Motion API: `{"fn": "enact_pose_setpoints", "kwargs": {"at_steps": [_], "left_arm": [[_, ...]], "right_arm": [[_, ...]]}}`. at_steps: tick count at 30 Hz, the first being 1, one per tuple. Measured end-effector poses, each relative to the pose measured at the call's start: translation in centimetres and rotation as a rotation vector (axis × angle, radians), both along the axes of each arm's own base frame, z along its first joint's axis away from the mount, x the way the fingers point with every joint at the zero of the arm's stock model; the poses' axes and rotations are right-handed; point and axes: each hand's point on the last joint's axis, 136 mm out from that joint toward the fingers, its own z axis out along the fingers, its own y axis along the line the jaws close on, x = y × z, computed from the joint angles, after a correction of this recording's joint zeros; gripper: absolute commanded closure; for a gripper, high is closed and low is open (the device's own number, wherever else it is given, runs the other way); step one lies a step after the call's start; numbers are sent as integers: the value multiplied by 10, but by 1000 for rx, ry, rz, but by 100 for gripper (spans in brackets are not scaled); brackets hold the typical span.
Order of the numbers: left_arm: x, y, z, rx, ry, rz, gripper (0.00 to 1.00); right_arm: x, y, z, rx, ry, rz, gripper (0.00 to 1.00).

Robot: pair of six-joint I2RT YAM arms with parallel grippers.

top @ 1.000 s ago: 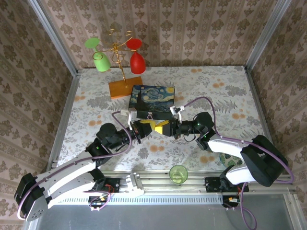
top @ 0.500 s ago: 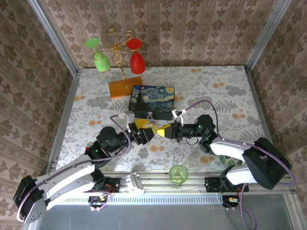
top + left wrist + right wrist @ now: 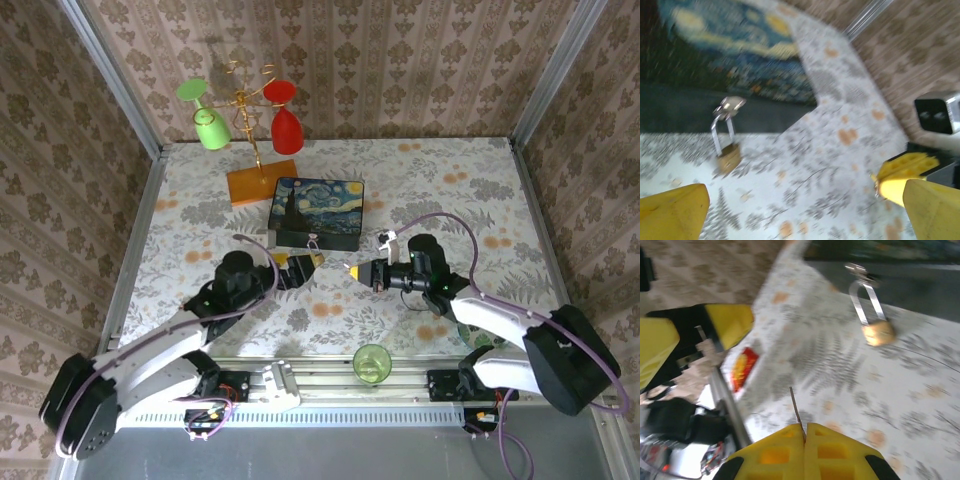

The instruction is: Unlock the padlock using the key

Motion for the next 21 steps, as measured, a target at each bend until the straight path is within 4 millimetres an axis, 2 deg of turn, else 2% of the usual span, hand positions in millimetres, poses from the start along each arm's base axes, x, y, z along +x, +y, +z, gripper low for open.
{"fn": "enact_pose_setpoints", "kwargs": {"at_steps": [3,6,10,12,14,21], "left_arm": [[4,-8,-20,65,46,-32,0],[16,-9,-32,91,68,-31,2],[28,-7,-55,139,93,-17,7],[32,-11,-65,165,106,-29,13],[38,-18,-70,172,105,-45,19],[62,-31,-89,172,108,-50,25]], "right_arm": [[4,-6,-24,-58,58,-46,100],[8,-10,-35,-87,81,-75,100],[11,-12,-38,-99,80,-93,100],[11,-12,-38,-102,80,-96,100],[11,-13,-39,-106,80,-100,100],[11,-14,-40,-109,82,-100,100]]}}
